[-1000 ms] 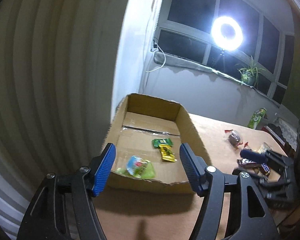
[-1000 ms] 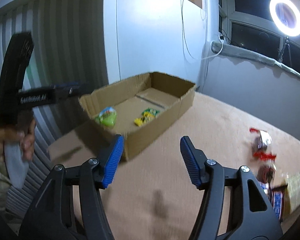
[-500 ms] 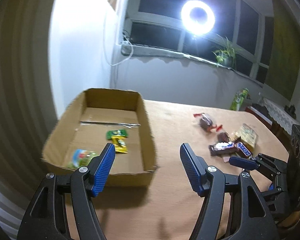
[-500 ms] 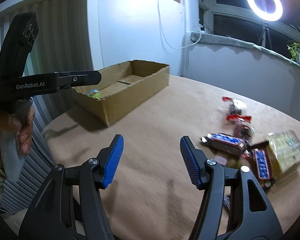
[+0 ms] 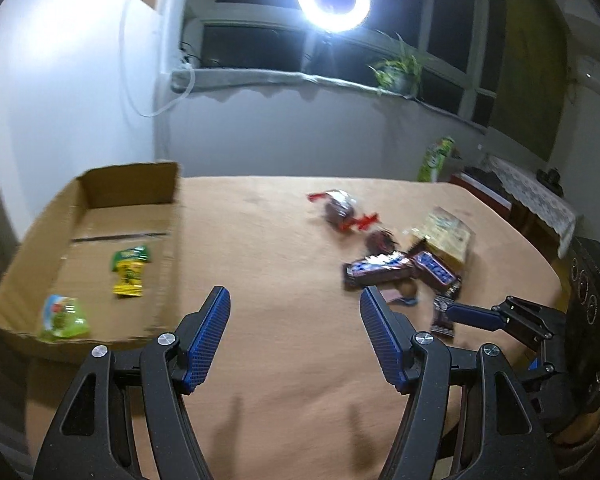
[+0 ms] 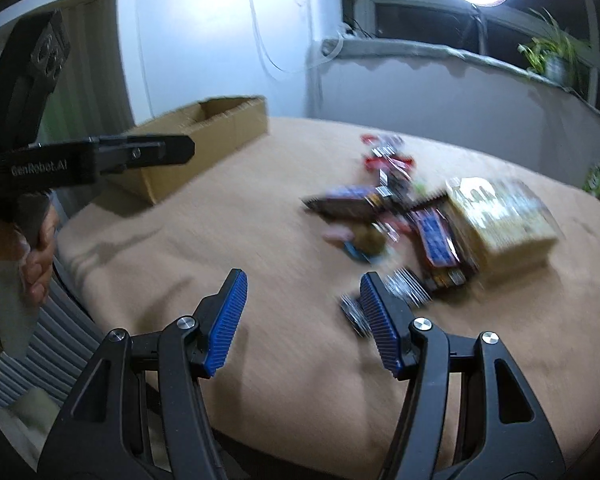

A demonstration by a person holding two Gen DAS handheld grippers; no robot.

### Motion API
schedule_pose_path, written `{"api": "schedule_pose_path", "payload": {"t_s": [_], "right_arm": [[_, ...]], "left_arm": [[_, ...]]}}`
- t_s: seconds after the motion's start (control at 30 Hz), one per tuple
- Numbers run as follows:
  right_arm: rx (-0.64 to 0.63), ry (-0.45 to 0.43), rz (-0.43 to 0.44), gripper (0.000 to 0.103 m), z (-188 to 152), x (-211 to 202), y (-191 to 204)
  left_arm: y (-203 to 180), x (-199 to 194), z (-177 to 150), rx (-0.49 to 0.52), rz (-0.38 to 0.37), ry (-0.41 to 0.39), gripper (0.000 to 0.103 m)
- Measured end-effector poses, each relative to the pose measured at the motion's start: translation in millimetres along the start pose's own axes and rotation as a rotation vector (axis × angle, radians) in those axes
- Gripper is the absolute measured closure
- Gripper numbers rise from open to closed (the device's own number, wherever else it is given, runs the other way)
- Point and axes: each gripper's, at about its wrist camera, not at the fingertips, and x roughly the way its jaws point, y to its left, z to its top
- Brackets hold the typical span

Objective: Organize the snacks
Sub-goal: 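Move both tools back toward the snack pile, then grasp the kiwi candy with the left tool while the right tool grasps the black candy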

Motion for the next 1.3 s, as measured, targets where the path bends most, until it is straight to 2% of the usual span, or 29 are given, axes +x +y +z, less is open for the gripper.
{"api": "schedule_pose_path", "payload": {"t_s": [0.2, 0.33, 0.7, 0.73, 0.9, 1.23, 1.3], "right_arm": [[0.067, 0.036, -0.011, 0.041, -14.7, -0.8, -22.2], [0.064, 0.035, -0.008, 0.041, -13.1, 1.6, -25.5], [0.070, 0.030, 0.003, 0.042, 0.2, 20.8, -37.0], [0.065, 0.031, -0.002, 0.043, 1.2, 21.9, -36.8], [0.068, 0.027, -0.041, 0.077, -0.4, 19.0, -45.7], [0.103, -0.009, -0.024, 0.077, -19.2, -3.9, -71.0], [0.120, -0.018, -0.017, 0.077, -23.1, -7.8, -79.0]], "left_arm": [[-27.5, 22.7, -3.1, 0.039, -0.067, 0.052, 0.036], [-45.2, 33.7, -7.1, 0.068, -0.108, 0.085, 0.036], [-50.3, 41.4, -9.2, 0.065, -0.106, 0.110, 0.036], [-50.6, 43.1, -8.9, 0.065, -0.107, 0.113, 0.036], [-60.1, 52.2, -9.1, 0.076, -0.130, 0.131, 0.036], [-101.9, 78.9, -5.9, 0.118, -0.178, 0.152, 0.036], [-110.0, 84.5, -4.3, 0.133, -0.188, 0.164, 0.043]]}}
